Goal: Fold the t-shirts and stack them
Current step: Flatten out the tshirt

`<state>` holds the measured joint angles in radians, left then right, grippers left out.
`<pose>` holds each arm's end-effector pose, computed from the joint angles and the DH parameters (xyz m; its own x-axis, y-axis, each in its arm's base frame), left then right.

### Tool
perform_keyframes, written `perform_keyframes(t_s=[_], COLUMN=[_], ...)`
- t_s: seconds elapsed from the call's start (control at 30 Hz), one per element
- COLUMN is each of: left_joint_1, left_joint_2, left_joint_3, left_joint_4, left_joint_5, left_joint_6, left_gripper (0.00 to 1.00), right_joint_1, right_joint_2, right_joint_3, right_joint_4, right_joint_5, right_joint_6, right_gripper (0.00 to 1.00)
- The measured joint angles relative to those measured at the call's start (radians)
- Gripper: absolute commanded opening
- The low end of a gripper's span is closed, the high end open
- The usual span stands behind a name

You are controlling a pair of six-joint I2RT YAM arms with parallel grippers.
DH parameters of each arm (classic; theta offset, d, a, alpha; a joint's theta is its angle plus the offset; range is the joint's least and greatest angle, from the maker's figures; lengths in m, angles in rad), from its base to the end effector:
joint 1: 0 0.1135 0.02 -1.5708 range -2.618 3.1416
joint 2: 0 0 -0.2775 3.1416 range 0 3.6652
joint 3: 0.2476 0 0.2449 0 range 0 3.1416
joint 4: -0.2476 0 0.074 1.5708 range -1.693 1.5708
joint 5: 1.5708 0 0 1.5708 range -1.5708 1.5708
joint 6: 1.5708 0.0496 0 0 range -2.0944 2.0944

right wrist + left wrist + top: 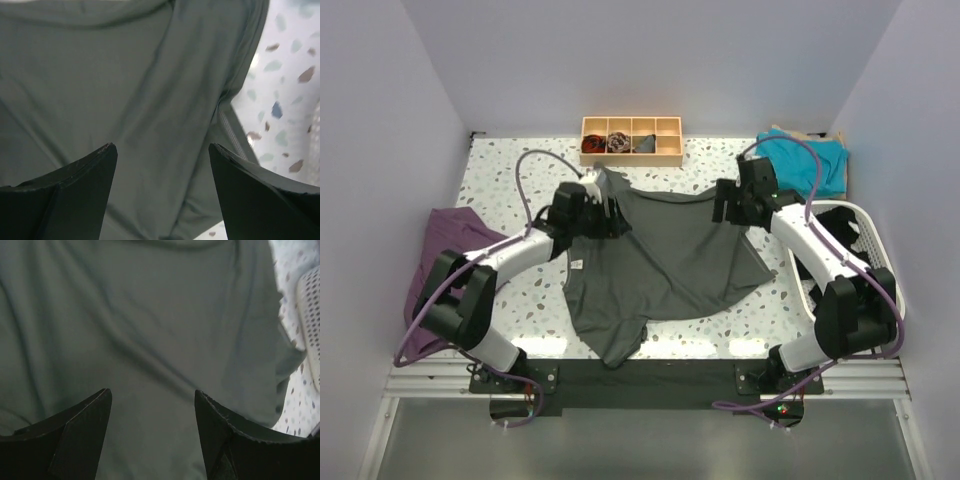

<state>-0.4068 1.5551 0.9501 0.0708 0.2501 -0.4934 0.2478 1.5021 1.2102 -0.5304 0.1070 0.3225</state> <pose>0.3167 -0.1498 0.2431 -0.6861 -0.2041 -0.6983 0.2885 0.8049 -0.5186 0.3208 0.0757 0.2891 -0.7287 0.1407 -0.6703 0.0607 0.9881 0.1415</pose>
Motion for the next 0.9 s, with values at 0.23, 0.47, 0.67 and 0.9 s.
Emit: perform_keyframes(t_s=[0.23, 0.47, 0.67, 0.9], left_joint_1=[-0.017, -0.020, -0.019, 0.027], left_joint_2=[0.014, 0.022, 0.027, 0.052], left_joint_3=[-0.224, -0.245, -0.236, -0.176], left_joint_4=[0.033, 0.033, -0.009, -0.090], left_joint_5=[0.053, -0.005, -0.109, -0.172], left_joint_6=[-0.090, -0.087, -0.053, 0.000], left_gripper=[0.71, 0.70, 0.72, 0.72], right_joint_1=[0.033, 0.033, 0.036, 0.069], right_joint_2=[-0.018, -0.017, 0.004, 0.056], right_joint_3=[-0.160, -0.261, -0.285, -0.326], right_joint_4=[-0.037, -0.043, -0.046, -0.055], right_joint_5=[-0.046, -0.053, -0.054, -0.047], right_joint_6=[0.052, 0.104, 0.126, 0.150], right_gripper=[0.78, 0.77, 0.77, 0.77])
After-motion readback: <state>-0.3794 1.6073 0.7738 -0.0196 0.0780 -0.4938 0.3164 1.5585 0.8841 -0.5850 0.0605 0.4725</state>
